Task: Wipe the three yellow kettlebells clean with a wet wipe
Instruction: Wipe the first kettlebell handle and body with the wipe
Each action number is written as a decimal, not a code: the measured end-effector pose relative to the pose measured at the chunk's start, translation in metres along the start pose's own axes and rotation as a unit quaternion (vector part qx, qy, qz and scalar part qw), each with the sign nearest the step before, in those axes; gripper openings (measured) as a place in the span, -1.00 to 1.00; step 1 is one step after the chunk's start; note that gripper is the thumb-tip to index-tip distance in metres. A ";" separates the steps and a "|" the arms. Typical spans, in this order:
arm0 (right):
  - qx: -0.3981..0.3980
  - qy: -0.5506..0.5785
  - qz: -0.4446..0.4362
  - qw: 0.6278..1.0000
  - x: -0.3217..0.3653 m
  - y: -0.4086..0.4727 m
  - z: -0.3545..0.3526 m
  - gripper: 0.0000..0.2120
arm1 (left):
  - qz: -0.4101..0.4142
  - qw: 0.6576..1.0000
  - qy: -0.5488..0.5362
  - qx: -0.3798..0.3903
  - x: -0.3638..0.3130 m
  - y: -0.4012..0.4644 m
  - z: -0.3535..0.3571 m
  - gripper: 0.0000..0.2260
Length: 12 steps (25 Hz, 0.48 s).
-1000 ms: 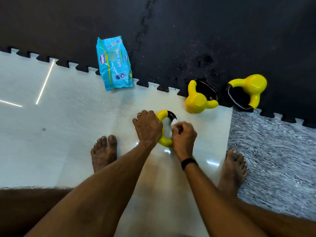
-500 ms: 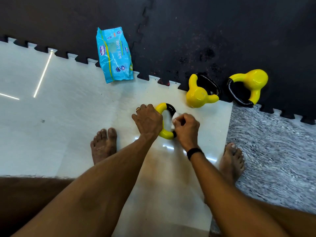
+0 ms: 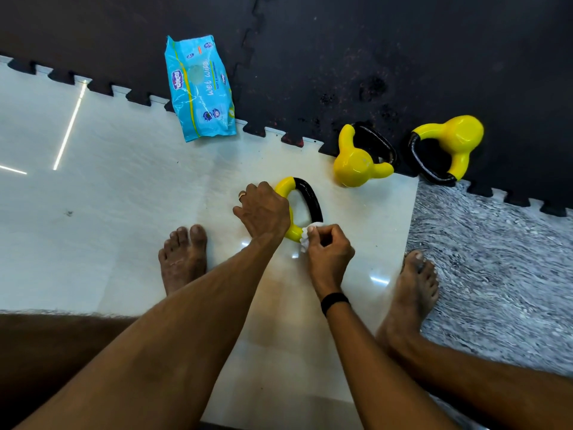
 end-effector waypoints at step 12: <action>-0.035 -0.028 -0.027 0.999 0.003 -0.012 0.002 -0.85 | -0.010 1.000 0.003 -0.010 0.000 -0.001 -0.002 -0.71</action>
Point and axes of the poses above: each hand's wrist, its own y-axis towards the middle knuckle, its own z-axis out of the palm, x = y × z, the point moved 8 cm from there along y, towards the middle knuckle, and after that the axes turned 5 degrees about y, right-handed, at the moved point
